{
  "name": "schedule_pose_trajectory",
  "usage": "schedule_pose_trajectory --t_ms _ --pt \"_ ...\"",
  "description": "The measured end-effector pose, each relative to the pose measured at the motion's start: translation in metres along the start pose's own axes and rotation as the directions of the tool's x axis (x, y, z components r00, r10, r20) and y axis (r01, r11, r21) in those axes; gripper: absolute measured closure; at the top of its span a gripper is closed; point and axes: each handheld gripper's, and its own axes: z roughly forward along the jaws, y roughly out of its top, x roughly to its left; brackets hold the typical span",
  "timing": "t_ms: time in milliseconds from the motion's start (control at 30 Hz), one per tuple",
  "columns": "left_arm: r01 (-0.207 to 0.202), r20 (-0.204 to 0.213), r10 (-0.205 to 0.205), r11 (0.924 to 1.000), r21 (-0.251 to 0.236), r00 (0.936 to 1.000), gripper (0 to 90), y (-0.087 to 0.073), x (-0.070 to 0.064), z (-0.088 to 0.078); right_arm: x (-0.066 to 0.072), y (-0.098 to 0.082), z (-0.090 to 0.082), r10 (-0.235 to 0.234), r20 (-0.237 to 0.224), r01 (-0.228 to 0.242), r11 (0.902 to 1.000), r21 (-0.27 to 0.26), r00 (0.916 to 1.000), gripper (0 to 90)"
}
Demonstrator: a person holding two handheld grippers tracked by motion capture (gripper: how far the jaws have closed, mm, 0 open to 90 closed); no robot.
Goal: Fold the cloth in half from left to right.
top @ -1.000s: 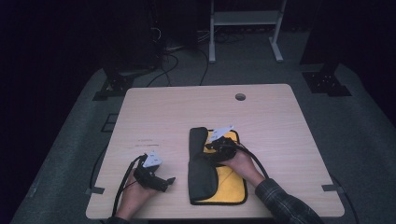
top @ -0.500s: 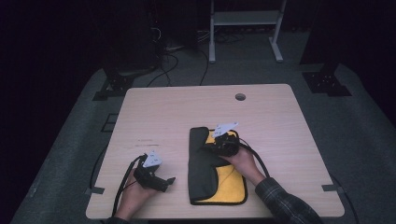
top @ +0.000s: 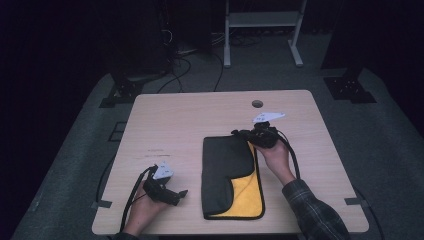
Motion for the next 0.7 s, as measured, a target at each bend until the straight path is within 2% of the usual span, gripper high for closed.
schedule_pose_trajectory --t_ms 267,467,533,567,633,700 --pt "0.0 0.0 0.0 1.0 0.0 1.0 0.0 0.0 0.0 0.0 -0.026 -0.016 0.013 0.068 0.063 -0.072 0.9959 0.055 0.9957 87.4" --pt "0.0 0.0 0.0 1.0 0.0 1.0 0.0 0.0 0.0 0.0 -0.042 -0.029 0.028 0.079 0.089 -0.087 0.992 0.092 0.9929 87.2" --pt "0.0 0.0 0.0 1.0 0.0 1.0 0.0 0.0 0.0 0.0 -0.045 -0.033 0.033 0.069 0.096 -0.079 0.9921 0.098 0.9929 86.4" --pt "0.0 0.0 0.0 1.0 0.0 1.0 0.0 0.0 0.0 0.0 -0.045 -0.034 0.034 0.064 0.105 -0.074 0.9921 0.101 0.9924 85.3" --pt "0.0 0.0 0.0 1.0 0.0 1.0 0.0 0.0 0.0 0.0 -0.047 -0.036 0.035 0.055 0.133 -0.068 0.9933 0.094 0.9895 76.8" --pt "0.0 0.0 0.0 1.0 0.0 1.0 0.0 0.0 0.0 0.0 -0.049 -0.036 0.034 0.077 0.152 -0.091 0.9918 0.09 0.9854 68.6"
